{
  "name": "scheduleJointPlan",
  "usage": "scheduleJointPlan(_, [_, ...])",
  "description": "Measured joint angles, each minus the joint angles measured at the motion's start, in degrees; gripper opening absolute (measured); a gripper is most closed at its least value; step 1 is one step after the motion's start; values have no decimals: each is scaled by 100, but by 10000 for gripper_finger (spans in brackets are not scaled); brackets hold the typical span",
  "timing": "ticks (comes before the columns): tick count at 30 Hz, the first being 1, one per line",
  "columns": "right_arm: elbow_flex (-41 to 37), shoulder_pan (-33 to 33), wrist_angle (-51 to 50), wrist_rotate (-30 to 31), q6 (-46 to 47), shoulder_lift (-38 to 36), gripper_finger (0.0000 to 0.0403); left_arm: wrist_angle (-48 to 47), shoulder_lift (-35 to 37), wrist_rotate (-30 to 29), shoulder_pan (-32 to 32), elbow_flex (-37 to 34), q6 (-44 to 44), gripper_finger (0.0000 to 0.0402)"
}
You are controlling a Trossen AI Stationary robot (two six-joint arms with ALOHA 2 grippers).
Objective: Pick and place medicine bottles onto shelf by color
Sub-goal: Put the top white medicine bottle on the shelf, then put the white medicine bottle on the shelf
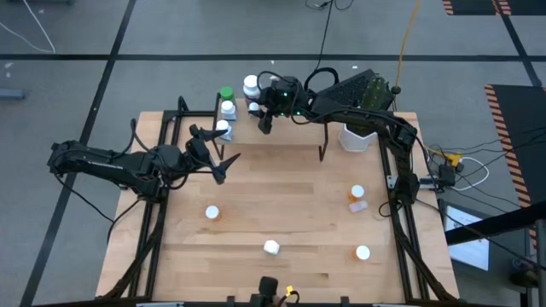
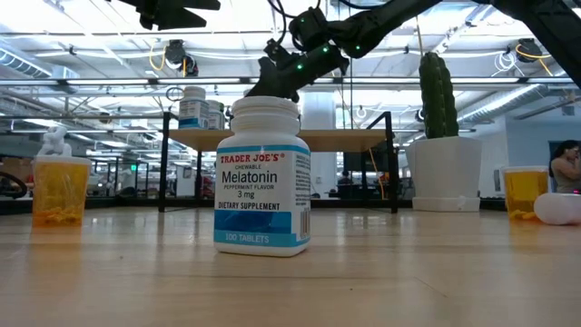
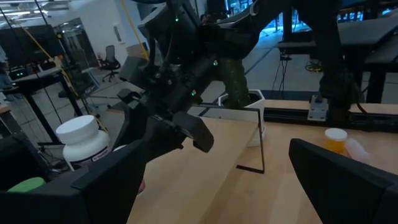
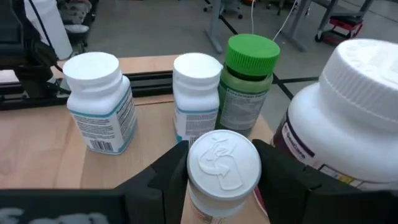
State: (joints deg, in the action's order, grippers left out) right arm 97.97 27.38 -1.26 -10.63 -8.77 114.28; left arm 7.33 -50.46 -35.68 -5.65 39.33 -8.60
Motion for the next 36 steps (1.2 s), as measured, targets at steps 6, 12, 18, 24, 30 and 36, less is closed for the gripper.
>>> scheduleJointPlan(6, [-17, 9, 32, 40, -42, 191, 160, 0, 0, 2, 0, 0, 20, 395])
scheduleJointPlan(12, [-11, 20, 53, 30, -78, 201, 160, 0, 0, 4, -4, 0, 33, 395])
scheduleJointPlan(18, [-11, 31, 70, 12, -91, 201, 165, 0, 0, 4, -4, 0, 36, 395])
scheduleJointPlan(24, [-11, 31, 148, 11, -97, 201, 218, 0, 0, 4, -4, 0, 58, 395])
scheduleJointPlan(30, [-13, 31, 123, 12, -279, 146, 268, 0, 0, 7, -4, 0, 81, 395])
scheduleJointPlan(36, [-11, -69, -300, 32, -524, -394, 276, -13, 0, 7, -11, 0, 87, 395])
